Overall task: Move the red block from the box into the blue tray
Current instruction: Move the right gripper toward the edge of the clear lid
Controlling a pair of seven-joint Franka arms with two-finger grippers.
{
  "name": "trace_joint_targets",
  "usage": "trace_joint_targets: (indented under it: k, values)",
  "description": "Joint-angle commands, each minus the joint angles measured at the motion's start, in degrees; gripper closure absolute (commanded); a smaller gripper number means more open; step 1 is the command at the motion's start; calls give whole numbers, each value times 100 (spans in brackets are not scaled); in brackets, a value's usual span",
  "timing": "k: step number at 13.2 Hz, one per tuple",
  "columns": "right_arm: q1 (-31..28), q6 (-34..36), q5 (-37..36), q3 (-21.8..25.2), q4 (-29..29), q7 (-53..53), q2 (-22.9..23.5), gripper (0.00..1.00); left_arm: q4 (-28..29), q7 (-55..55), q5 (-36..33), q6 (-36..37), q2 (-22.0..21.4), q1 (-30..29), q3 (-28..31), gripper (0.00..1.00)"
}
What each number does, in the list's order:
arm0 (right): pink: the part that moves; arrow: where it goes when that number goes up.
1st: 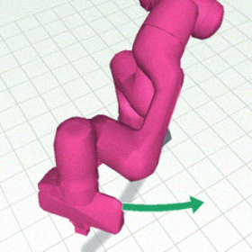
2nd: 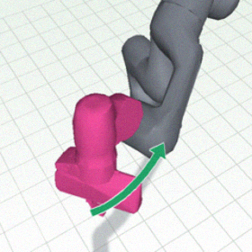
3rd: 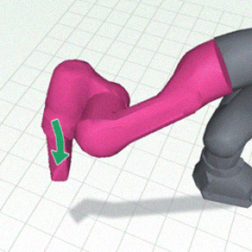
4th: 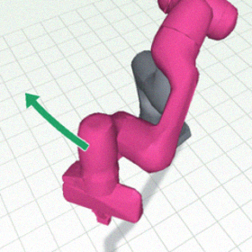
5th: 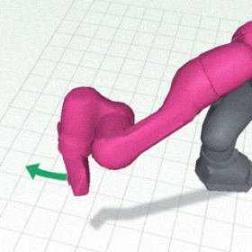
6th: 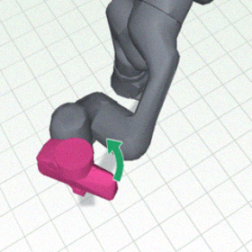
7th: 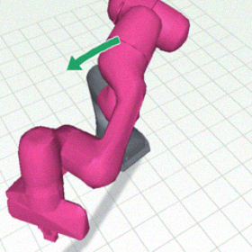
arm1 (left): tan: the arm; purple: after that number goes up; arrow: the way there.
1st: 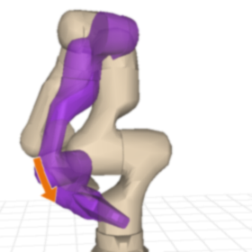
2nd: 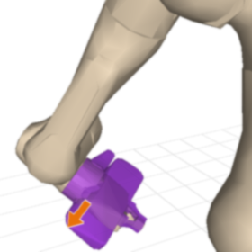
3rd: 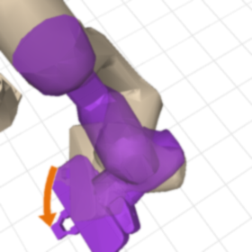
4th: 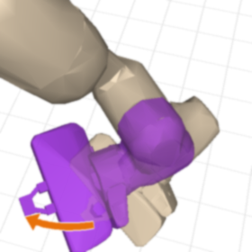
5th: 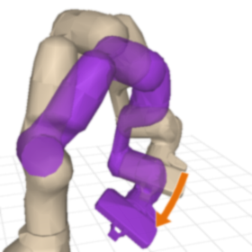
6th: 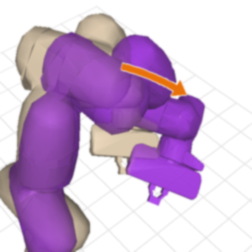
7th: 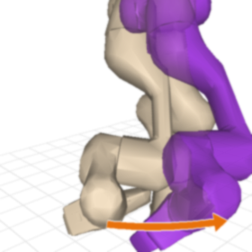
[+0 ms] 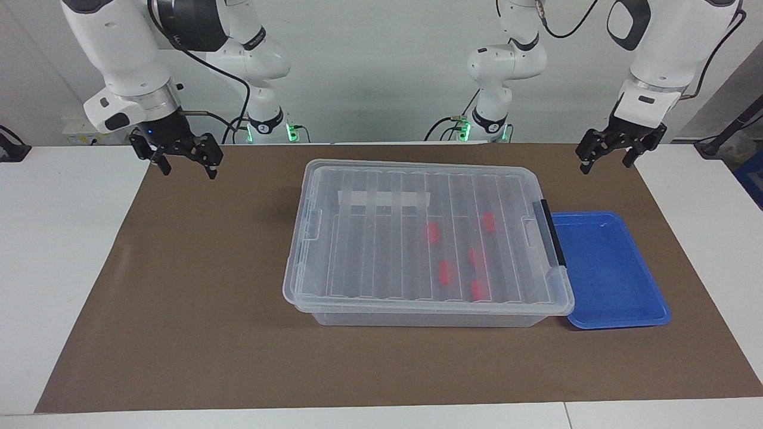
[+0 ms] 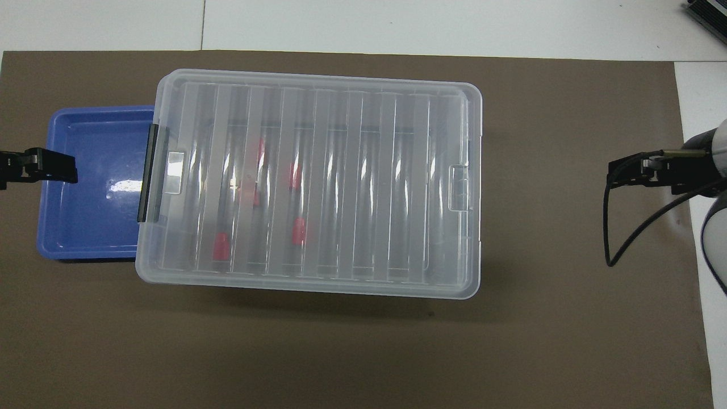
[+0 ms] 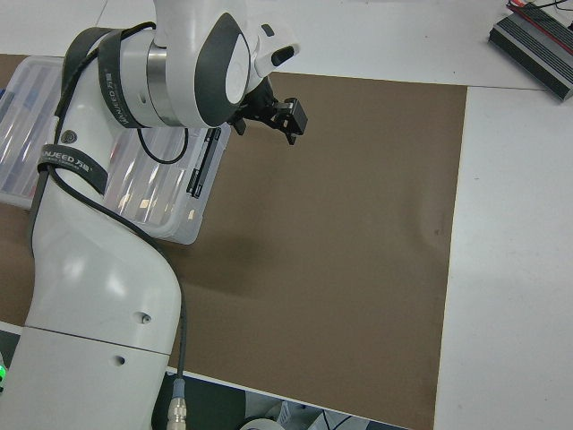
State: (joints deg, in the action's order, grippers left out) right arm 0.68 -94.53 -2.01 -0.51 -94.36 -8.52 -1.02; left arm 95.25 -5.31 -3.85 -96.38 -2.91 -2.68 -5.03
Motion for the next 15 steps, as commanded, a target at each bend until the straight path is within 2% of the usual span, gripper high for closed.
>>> trace_joint_targets:
  k: [1,6,15]
  values:
    - [11,-136,-177,-46,-153,-211,-109,0,169,47,78,31,-175,-75,-33,0]
    - [186,-268,-169,-64,-161,-386,-74,2,178,48,78,128,-201,-49,-42,0]
    - [880,-1383,-168,-64,-556,-1398,392,2,195,74,86,154,-202,13,-68,0]
